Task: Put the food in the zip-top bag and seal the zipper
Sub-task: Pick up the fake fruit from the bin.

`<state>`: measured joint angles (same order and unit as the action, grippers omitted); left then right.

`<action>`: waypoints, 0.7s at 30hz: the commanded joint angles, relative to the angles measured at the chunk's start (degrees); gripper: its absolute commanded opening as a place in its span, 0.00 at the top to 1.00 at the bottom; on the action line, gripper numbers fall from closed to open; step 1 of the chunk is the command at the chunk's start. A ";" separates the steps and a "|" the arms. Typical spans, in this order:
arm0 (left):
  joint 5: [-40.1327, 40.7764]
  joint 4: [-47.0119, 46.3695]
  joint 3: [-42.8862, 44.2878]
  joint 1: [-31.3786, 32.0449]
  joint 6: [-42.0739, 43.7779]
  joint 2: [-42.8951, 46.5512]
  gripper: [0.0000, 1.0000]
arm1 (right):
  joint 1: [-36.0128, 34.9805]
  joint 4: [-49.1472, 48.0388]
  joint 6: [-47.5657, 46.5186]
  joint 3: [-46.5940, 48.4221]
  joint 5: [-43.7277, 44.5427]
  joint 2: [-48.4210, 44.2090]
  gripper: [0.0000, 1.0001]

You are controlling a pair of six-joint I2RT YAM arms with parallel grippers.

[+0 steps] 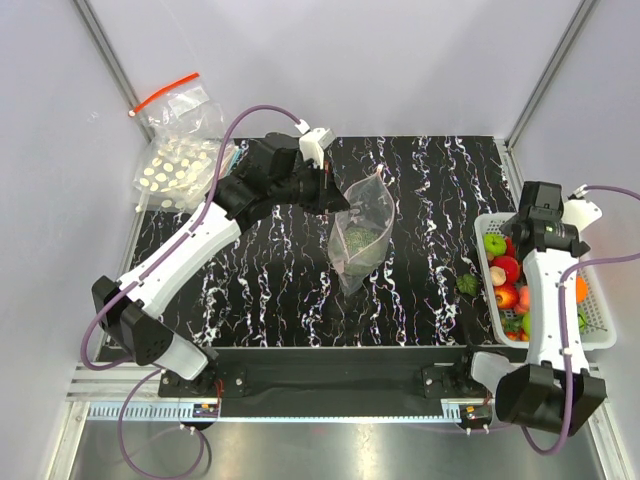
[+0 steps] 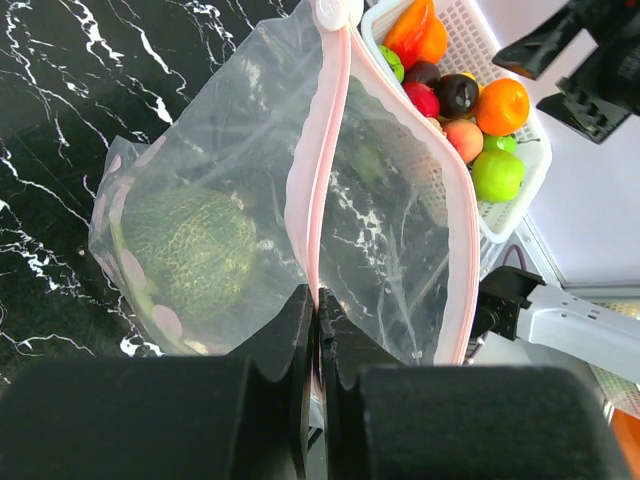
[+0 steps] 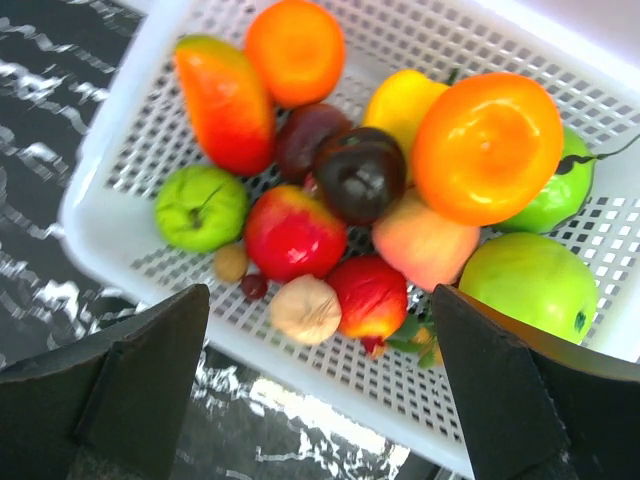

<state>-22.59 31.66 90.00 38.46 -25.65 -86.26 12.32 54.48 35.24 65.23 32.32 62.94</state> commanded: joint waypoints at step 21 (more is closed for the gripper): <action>-3.25 -1.86 1.50 -0.05 1.04 1.36 0.92 | 10.45 -16.07 -1.76 -6.08 -3.40 14.05 0.15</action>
<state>-23.88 31.77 90.00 38.46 -25.39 -86.26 21.93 41.45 33.21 59.77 29.45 76.34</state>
